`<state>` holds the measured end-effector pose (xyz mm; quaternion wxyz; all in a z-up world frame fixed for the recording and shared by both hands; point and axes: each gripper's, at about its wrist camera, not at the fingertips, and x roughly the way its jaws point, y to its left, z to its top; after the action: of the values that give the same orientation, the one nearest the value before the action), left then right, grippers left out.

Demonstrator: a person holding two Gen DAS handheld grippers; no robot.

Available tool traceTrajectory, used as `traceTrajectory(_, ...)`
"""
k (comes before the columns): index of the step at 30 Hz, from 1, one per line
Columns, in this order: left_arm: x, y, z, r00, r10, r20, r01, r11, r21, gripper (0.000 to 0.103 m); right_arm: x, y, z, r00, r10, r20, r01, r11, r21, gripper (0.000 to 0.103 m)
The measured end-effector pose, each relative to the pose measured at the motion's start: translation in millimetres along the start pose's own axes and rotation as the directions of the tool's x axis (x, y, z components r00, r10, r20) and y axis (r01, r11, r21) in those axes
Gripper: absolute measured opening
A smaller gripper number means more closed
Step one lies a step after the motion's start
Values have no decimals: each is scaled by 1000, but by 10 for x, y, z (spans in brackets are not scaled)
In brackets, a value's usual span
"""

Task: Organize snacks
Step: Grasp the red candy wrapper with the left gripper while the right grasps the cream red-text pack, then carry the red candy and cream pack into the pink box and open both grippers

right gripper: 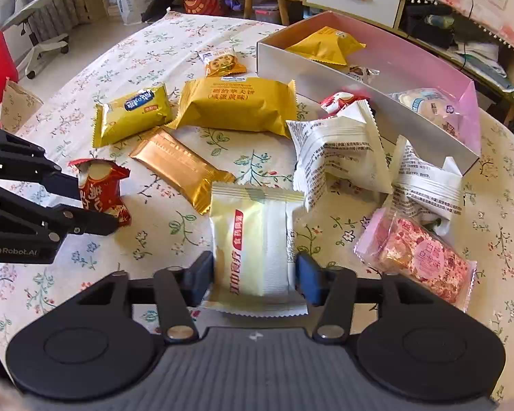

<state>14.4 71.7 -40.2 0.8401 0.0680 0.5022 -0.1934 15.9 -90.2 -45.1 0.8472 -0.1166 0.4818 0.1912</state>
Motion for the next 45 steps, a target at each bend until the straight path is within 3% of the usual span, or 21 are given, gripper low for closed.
traceTrajectory(7, -6, 1, -12, 998, 21, 53, -18, 999, -50, 40, 14, -3, 0, 999, 9, 35, -10, 1000, 9, 60)
traceTrajectory(12, -30, 37, 7, 998, 20, 61, -14, 996, -90, 36, 13, 28, 1, 999, 14, 45, -14, 1000, -3, 53)
traceTrajectory(16, -41, 26, 14, 998, 26, 56, -21, 996, -90, 26, 4, 27, 5, 999, 14, 45, -13, 1000, -7, 45)
traceTrajectory(26, -118, 3, 75, 997, 23, 70, -16, 995, -98, 22, -39, 6, 44, 1000, 8, 23, -9, 999, 33, 44)
traceTrajectory(38, -263, -30, 313, 991, 14, 137, 3, 993, -120, 22, -291, -191, 200, 996, 11, 91, -22, 991, 130, 44)
traceTrajectory(45, -269, -38, 538, 984, 12, 179, 15, 989, -147, 22, -459, -476, 328, 985, -6, 174, -34, 974, 224, 44)
